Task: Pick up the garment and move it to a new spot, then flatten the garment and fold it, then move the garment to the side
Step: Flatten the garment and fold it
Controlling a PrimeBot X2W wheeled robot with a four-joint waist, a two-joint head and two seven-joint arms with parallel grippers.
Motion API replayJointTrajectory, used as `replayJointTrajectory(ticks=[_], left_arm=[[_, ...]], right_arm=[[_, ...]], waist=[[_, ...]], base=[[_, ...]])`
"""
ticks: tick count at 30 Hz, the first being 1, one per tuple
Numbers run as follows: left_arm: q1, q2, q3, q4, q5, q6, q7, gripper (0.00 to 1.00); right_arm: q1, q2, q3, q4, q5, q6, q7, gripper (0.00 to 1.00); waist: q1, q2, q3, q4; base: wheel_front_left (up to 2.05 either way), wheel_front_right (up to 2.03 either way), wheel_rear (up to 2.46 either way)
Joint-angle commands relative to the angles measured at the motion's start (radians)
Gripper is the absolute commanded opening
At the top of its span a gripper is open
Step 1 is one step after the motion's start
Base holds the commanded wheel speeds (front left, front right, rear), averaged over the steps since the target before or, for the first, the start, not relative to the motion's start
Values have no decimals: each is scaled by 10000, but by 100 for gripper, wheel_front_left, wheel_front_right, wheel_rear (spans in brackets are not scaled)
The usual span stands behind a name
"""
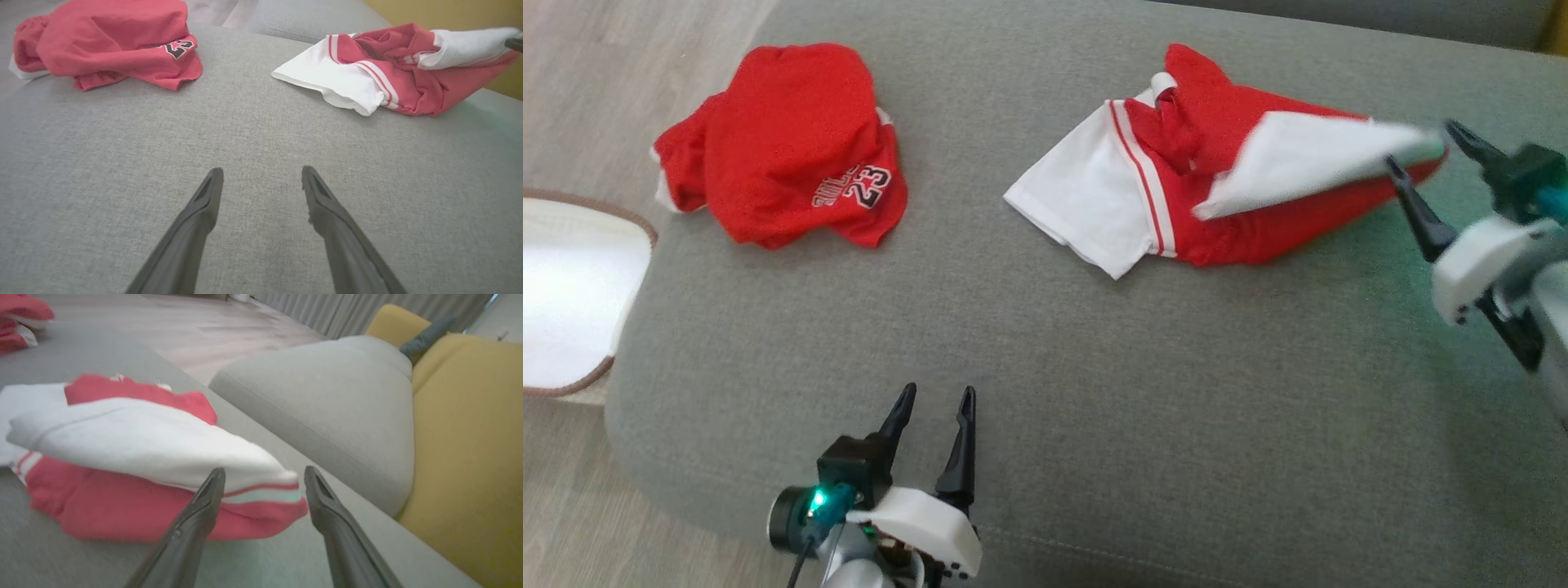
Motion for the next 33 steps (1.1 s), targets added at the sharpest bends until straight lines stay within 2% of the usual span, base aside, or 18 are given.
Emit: replayJointTrajectory(ticks=[1, 8, 18, 25, 33], left_arm=[[-309, 20, 312, -218, 128, -3, -124, 100], [-277, 20, 415, -105, 193, -54, -124, 100], [-324, 20, 233, -116, 58, -76, -124, 100], [-334, 20, 88, -45, -146, 20, -124, 100], [-156, 20, 116, -20, -196, 78, -124, 100]], right_arm=[[-90, -244, -138, -164, 24, 65, -64, 100], [238, 175, -1347, -323, -294, 65, -64, 100], [4, 2046, -1455, -283, 132, 65, 221, 100], [-89, 3022, -2068, 691, 488, 65, 414, 100], [231, 3645, -3298, 1850, -253, 65, 82, 100]], waist=[[0, 0, -11, -87], [0, 0, -39, -251], [0, 0, 184, 12], [0, 0, 213, 339], [0, 0, 184, 213]], base=[[0, 0, 0], [0, 0, 0], [0, 0, 0], [0, 0, 0], [0, 0, 0]])
